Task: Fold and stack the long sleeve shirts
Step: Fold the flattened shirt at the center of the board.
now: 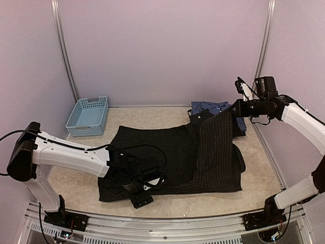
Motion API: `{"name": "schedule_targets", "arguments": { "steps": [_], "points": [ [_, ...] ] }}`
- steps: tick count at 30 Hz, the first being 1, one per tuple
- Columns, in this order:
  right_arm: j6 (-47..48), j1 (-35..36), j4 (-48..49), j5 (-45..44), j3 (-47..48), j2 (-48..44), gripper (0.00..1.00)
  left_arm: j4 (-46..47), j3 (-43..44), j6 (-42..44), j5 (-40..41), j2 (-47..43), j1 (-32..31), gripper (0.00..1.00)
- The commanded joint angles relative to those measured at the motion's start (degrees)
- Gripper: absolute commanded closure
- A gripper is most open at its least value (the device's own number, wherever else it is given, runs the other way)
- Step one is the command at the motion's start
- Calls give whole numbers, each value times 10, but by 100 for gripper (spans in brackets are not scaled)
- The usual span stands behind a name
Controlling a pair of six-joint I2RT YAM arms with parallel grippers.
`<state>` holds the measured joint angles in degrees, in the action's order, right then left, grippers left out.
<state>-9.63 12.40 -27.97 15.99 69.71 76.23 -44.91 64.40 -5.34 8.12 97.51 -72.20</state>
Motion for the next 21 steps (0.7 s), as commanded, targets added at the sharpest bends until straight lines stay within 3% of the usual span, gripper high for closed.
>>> {"name": "schedule_targets", "arguments": {
  "steps": [1,8,17,21],
  "points": [
    [10,-9,11,12,20,6,100,17,-12,22,9,7,8,25],
    [15,-15,4,7,23,4,100,26,-31,17,12,14,17,39],
    [16,-17,-2,7,23,0,100,6,-33,2,32,19,31,68],
    [17,-16,-4,5,21,0,100,-2,-35,-10,38,17,35,75]
  ]
}}
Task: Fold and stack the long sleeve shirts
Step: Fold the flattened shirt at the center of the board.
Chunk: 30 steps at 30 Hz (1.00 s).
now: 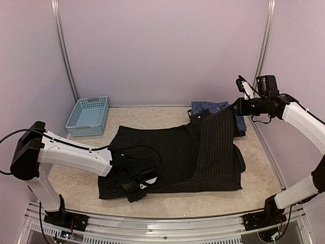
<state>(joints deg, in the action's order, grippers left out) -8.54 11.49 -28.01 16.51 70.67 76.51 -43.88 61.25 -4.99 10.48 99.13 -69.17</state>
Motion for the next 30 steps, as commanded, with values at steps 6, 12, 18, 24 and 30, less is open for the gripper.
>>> {"name": "schedule_targets", "arguments": {
  "steps": [6,12,18,24,30],
  "points": [
    [8,-7,-9,-9,10,-2,100,-18,0,-21,9,13,5,84],
    [9,-8,-10,-8,10,0,100,-27,8,-23,7,5,9,89],
    [11,-8,-13,-15,9,-2,100,-24,7,-19,-12,-35,27,91],
    [12,-8,-14,-27,15,-9,100,-18,7,-13,-25,-53,45,96],
    [13,-9,-13,-36,30,-10,100,-11,17,3,-49,-64,85,99]
  ]
}}
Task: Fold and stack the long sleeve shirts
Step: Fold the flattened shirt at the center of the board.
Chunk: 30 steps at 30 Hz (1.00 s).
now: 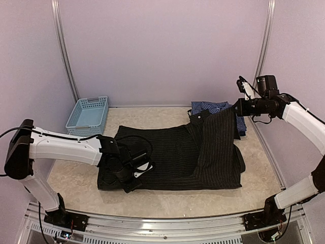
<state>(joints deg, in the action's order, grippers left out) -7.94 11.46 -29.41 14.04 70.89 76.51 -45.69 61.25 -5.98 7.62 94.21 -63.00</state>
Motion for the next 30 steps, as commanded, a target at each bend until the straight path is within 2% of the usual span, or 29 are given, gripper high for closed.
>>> {"name": "schedule_targets", "arguments": {
  "steps": [1,15,22,30],
  "points": [
    [8,-8,2,-11,30,-9,100,9,20,16,-23,-10,28,99],
    [35,-8,36,-17,50,15,100,36,52,53,-46,59,89,100],
    [41,-9,32,-54,52,22,100,21,76,59,-39,80,101,100],
    [43,-10,29,-82,65,38,100,11,78,50,-22,79,116,91]
  ]
}}
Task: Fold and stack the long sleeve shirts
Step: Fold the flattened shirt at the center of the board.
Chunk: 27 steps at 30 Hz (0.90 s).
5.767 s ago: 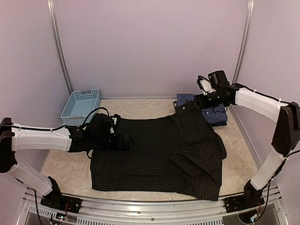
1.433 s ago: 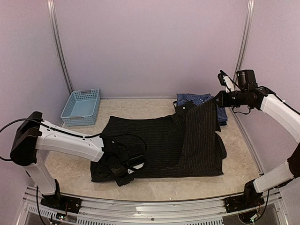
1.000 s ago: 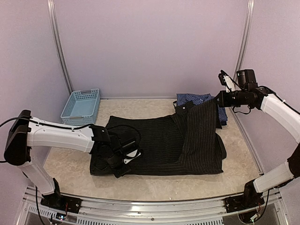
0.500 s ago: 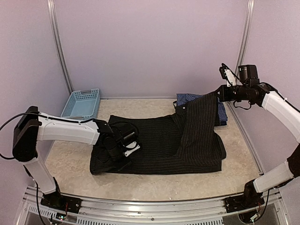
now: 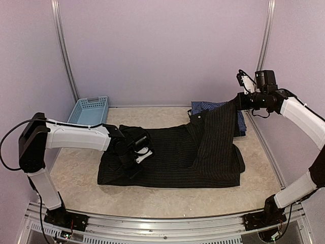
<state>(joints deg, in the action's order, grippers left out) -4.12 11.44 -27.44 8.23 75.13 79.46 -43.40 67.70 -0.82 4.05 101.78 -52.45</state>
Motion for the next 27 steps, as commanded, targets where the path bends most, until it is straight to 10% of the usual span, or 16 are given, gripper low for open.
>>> {"name": "schedule_targets", "arguments": {
  "steps": [1,27],
  "points": [
    [4,-10,8,-28,25,11,100,-12,11,-3,19,2,12,90],
    [6,-19,27,-25,28,42,100,2,-10,-3,-2,26,58,100]
  ]
}}
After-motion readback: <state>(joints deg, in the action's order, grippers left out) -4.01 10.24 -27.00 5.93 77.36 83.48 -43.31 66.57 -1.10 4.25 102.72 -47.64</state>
